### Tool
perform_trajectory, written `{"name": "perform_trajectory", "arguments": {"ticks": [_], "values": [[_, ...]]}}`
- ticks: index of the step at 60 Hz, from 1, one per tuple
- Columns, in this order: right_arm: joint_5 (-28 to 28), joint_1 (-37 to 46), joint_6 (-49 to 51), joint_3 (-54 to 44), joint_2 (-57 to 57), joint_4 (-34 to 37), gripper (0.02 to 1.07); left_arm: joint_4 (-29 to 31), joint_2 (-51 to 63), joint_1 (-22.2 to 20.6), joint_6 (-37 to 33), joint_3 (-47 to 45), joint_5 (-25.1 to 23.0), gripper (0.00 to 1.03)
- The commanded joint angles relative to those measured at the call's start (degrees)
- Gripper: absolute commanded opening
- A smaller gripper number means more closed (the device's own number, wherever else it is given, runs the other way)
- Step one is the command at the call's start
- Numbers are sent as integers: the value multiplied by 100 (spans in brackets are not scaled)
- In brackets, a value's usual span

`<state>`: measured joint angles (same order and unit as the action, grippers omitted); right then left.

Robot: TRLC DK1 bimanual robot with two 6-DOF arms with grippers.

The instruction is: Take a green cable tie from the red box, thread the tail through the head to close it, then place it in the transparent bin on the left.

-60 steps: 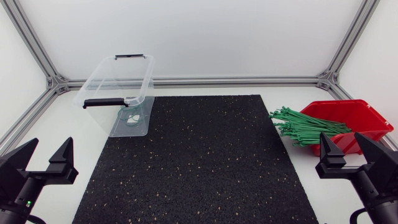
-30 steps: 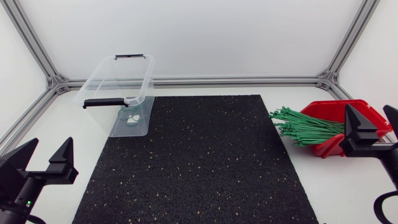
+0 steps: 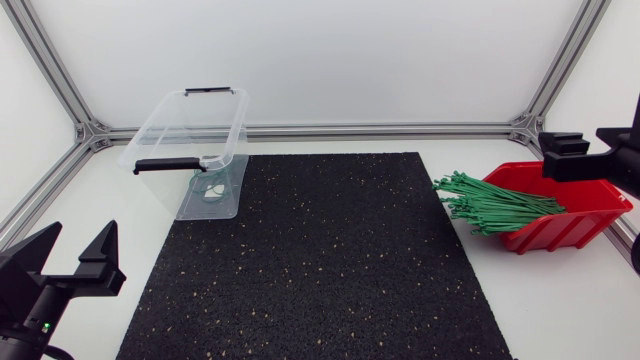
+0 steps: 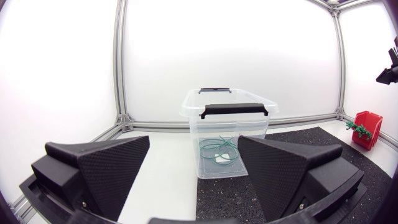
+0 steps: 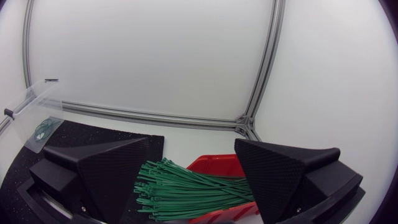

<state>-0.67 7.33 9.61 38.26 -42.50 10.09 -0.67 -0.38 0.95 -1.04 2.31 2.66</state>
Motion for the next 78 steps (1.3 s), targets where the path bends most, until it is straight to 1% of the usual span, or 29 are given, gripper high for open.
{"name": "perform_trajectory", "arguments": {"ticks": [1,12,17,23,28,33,37,42,49,56,60,68,73,78], "values": [[5,58,481,349,-373,248,102,84,-41,-7,157,-222,16,99],[-21,84,947,982,-1226,846,101,84,-41,-16,157,-222,16,99],[-56,137,1571,1412,-1779,1364,101,84,-32,-16,157,-222,16,99],[-162,172,1905,1825,-2263,1804,101,84,-41,-25,157,-222,7,99],[-276,163,2265,1940,-2359,1962,101,84,-41,-25,157,-222,7,99],[-593,163,2907,1966,-2368,2138,101,84,-41,-25,157,-222,7,99],[-733,102,3364,2001,-2438,2287,97,84,-32,-16,157,-222,16,99],[-979,93,3759,2168,-2614,2560,96,84,-32,-16,157,-222,16,99],[-1199,93,4497,2361,-2843,3034,96,84,-41,-7,157,-222,7,99],[-1269,49,5315,2353,-2975,3386,96,84,-32,-16,157,-222,16,99],[-1287,49,5816,2238,-3018,3368,96,84,-32,-25,157,-222,7,99],[-1296,67,6396,2089,-3203,3333,96,84,-41,-25,157,-222,7,99],[-1340,119,6818,1931,-3247,3192,91,84,-32,-25,157,-222,7,99],[-1392,207,7125,1860,-3379,3201,91,84,-41,-25,157,-222,7,99]]}}
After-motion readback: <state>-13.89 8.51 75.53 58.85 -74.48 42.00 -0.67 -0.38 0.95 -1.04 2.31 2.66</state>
